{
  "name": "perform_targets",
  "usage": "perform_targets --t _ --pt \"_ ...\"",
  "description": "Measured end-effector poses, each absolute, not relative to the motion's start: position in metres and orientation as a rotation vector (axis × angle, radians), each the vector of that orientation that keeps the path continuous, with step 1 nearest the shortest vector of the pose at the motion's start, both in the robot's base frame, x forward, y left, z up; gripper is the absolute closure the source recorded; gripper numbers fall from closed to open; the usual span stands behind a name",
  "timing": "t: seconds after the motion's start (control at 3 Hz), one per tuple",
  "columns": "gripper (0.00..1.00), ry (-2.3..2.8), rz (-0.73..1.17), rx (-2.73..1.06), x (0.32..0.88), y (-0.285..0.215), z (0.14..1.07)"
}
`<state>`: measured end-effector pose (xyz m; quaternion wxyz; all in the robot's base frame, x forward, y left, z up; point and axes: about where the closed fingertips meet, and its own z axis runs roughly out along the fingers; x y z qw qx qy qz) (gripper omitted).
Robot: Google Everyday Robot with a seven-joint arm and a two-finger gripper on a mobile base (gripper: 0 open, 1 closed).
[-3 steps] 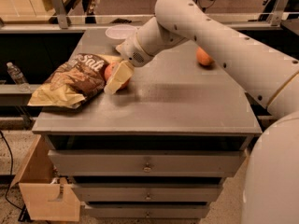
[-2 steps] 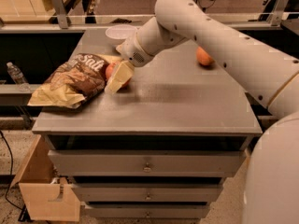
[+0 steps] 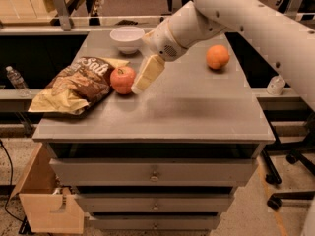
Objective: Move apple near brown chip bag
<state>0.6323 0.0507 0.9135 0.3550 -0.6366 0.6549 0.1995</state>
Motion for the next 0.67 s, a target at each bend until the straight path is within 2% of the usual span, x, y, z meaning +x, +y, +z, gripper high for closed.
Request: perform_targets --t 0.33,0.67 --pt "0.00 1.701 0.501 -1.565 0.624 -0.002 0.923" --pt "0.00 1.719 0.490 -1.535 0.623 -0.022 0.923"
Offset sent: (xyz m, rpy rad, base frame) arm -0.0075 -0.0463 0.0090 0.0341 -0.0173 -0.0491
